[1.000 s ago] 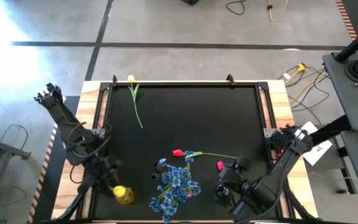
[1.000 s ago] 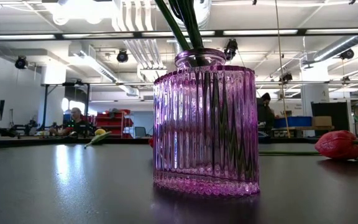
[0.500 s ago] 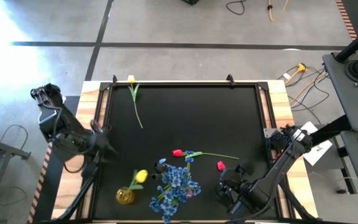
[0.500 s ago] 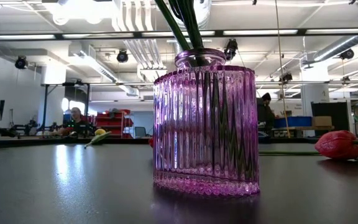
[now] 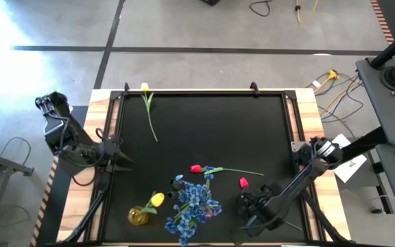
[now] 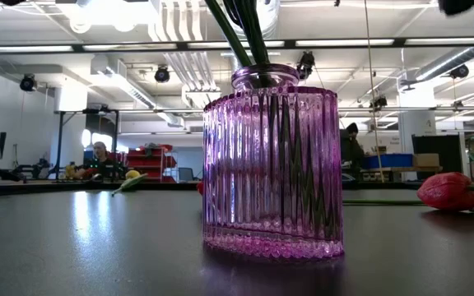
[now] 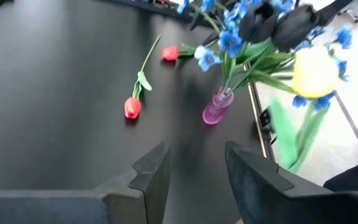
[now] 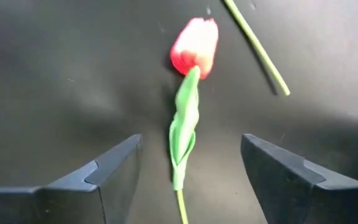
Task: Sort flowers into vase by color
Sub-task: Put the bottom red tulip into the yellow vase
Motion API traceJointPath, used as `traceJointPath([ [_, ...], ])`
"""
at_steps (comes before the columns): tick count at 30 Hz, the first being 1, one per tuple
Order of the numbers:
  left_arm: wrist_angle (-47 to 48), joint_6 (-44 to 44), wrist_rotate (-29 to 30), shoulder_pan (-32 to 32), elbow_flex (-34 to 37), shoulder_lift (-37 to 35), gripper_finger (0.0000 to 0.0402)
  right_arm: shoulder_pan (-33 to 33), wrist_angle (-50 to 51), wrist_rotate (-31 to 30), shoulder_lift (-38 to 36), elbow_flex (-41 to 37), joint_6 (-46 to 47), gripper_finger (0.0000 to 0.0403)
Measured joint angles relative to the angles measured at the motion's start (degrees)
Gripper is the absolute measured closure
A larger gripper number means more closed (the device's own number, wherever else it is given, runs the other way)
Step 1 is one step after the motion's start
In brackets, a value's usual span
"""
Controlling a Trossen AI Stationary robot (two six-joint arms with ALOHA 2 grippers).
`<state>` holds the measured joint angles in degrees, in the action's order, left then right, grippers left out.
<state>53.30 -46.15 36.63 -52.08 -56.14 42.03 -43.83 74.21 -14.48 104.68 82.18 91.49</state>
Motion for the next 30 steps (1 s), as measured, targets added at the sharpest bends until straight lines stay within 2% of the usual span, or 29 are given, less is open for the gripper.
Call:
traceJointPath([
  [9,-5.8,-1.3,-3.1,-0.1,4.7,-0.7,0.0274,5.5,-12.5,9.9,0.0,-9.0,-7.1,0.0156],
  [17,-11.5,-2.9,-3.6,-0.5,8.2,-0.3,0.0274,10.1,-17.3,10.6,-0.1,-11.1,-10.8,0.0186],
  [21,-14.8,-3.7,-3.8,-0.5,10.7,0.0,0.0274,11.8,-17.6,10.6,-0.1,-11.8,-11.9,0.0221],
  [26,-17.8,-6.3,-4.0,-0.5,13.9,-0.1,0.0274,13.5,-18.1,13.1,-0.3,-12.9,-15.4,0.0289],
  [30,-18.3,-9.5,-5.3,-0.5,15.4,0.0,0.0274,14.2,-10.9,14.5,-1.4,-13.7,-19.1,0.0354],
])
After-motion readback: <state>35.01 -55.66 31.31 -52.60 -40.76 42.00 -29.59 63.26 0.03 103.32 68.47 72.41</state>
